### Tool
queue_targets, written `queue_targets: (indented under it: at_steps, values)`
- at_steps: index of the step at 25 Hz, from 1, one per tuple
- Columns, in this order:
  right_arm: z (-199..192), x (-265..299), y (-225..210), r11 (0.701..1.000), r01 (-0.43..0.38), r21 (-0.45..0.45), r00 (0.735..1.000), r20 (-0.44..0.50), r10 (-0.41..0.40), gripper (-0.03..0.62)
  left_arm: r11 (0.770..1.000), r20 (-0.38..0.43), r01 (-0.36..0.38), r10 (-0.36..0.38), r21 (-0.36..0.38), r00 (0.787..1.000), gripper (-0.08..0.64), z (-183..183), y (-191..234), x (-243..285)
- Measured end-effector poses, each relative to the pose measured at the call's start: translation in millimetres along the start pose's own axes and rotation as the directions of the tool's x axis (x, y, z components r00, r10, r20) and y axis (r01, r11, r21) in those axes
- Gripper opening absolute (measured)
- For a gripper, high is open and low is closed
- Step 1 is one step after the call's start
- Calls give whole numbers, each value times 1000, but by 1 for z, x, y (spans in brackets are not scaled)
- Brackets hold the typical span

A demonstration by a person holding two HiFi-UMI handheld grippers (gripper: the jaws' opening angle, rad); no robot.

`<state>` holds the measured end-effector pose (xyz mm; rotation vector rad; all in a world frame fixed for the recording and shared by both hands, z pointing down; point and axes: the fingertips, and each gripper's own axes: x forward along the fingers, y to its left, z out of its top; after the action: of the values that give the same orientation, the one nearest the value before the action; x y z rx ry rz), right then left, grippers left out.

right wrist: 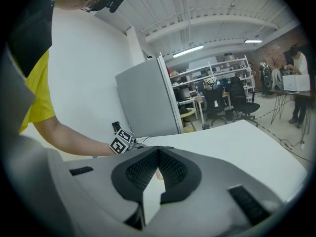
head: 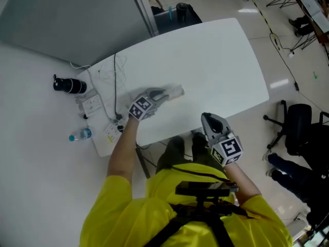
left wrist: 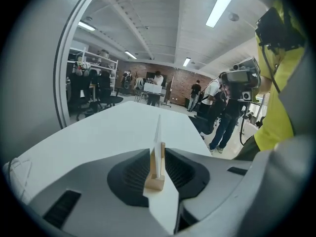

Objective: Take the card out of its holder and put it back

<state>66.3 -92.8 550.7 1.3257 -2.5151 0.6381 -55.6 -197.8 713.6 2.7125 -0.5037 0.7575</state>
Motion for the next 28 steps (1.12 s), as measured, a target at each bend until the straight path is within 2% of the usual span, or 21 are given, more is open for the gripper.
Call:
queue_targets:
  at_steps: [3,8,15,22,28]
  values:
    - [-7,-1,1,1000,12,14,1000,-14,-12,6,1000,7,26,-26,14,1000,28,2,-1,7]
    - [-6,-8,-3,999,32,20,999,-14,-32,6,998,7,34,-34,52,999,21,4,-9,8]
    - [1,-11,-6,1000,23,11,1000,-12,-23,6,998,39,16,-18,58,999,18,16,-16,-8]
    - [8,-11,-6,1000,1,-7,1000,-4,-1,6,999,143,-28,24,26,989,18,56,-19,-41]
    - [26,-7,-12,999,-23,-25,999,42,24,6,994,286,-107,98,19,953,18,128,-33,-96]
